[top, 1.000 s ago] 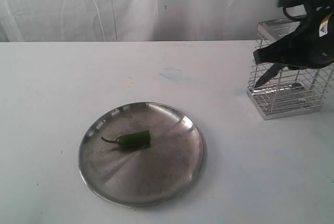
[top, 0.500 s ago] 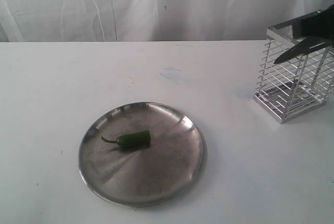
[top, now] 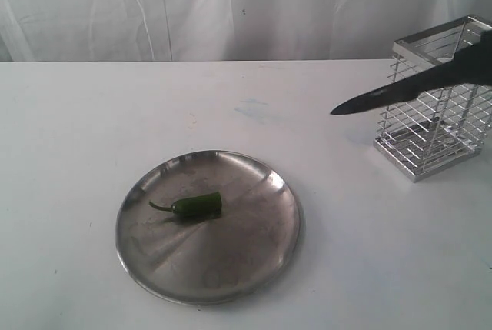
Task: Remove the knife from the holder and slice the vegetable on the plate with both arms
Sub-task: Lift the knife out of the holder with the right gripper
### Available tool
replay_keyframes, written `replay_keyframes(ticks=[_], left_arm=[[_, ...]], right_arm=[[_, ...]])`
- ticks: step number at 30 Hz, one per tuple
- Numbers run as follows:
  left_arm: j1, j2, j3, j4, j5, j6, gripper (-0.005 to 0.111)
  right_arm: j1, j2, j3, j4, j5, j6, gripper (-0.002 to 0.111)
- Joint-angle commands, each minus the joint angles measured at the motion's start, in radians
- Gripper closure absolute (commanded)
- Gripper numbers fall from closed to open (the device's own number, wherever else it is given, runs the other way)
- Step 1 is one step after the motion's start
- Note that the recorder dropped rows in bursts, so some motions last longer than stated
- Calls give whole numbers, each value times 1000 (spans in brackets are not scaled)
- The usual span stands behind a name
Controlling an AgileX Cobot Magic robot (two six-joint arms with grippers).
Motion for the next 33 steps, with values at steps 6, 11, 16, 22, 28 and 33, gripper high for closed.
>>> replay_keyframes(ticks=[6,11,16,22,28,33], left_arm=[[-7,-4,4,-4,4,1,107],[-7,-4,4,-4,4,1,107],[-7,-4,4,-4,-3,1,107],[-7,-4,4,-4,-3,1,107],[-7,-4,4,-4,-3,1,107],[-7,-4,4,-4,-3,1,107]], right_arm=[[1,-115,256,352,5,-253,108],[1,-73,477,568,-158,-437,108],[1,-57,650,1099,-140,-884,108],[1,-57,728,1252,-87,-1026,108],[1,-59,732,1252,12,-1069,108],[1,-59,732,1255,-13,-1069,108]])
